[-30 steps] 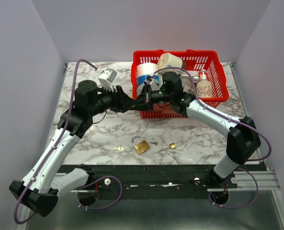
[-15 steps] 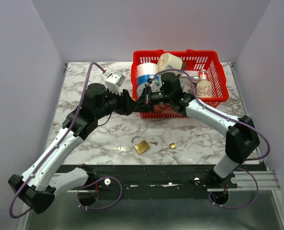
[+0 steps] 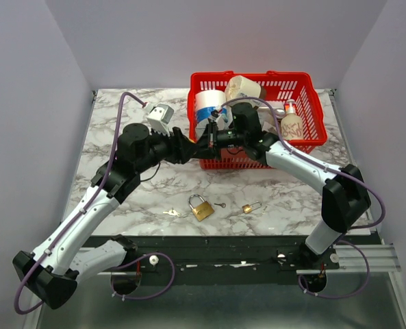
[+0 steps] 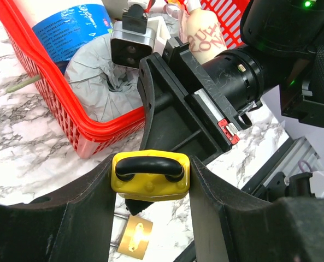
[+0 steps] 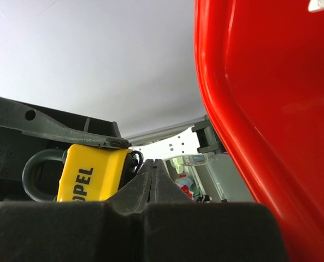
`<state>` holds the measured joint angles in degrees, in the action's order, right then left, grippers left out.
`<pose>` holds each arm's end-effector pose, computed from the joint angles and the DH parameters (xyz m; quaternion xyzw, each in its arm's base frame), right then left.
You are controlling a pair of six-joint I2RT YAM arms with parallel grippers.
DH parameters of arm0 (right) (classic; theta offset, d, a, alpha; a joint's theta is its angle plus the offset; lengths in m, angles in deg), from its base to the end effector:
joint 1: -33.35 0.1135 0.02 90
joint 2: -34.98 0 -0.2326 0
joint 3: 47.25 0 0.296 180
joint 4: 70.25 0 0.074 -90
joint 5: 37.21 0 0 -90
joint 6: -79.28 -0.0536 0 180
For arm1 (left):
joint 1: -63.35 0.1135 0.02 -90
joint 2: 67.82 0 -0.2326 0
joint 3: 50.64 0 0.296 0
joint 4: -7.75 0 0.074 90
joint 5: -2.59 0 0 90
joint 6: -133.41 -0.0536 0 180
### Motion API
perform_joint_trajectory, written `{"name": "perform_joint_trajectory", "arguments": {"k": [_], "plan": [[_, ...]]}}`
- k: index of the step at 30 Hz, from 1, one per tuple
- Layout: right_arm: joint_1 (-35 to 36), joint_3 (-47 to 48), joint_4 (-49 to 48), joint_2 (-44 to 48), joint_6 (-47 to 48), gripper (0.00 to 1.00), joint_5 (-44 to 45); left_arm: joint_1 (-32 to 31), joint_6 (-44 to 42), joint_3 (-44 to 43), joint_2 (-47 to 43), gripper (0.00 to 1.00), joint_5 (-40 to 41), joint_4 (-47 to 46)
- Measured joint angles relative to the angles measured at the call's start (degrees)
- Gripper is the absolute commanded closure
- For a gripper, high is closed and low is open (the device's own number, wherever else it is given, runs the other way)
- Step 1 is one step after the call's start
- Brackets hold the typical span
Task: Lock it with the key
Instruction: Adjust the lock.
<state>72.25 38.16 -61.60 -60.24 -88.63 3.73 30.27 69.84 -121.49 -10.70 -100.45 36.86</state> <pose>0.3142 0.3055 0.2601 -0.0177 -0.7768 -0.6294 0.0083 0.2473 -0.1755 0.3456 0.1145 0.7849 -0.3773 0.4780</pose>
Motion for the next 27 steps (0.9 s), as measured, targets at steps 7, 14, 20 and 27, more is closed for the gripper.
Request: {"name": "perform_joint_trajectory", "arguments": {"k": [7, 14, 20, 27], "plan": [[-0.02, 0.24, 0.24, -0.07, 5.95, 0.99, -0.31, 0.59, 2.14, 0.09, 0.22, 1.0, -1.07, -0.2], [0.15, 0.24, 1.36, 0.02, 12.63, 0.99, 0.68, 5.81, 5.07, -3.06, 2.34, 1.0, -7.54, 2.8], [0.52, 0.22, 0.61, 1.97, 16.94, 0.99, 1.64, 13.0, 5.07, -9.31, 4.63, 1.0, -12.76, 7.93], [0.79, 0.24, 0.5, 4.72, 19.47, 0.99, 1.55, 20.41, 2.91, -15.19, 4.98, 1.0, -13.05, 14.75]]}}
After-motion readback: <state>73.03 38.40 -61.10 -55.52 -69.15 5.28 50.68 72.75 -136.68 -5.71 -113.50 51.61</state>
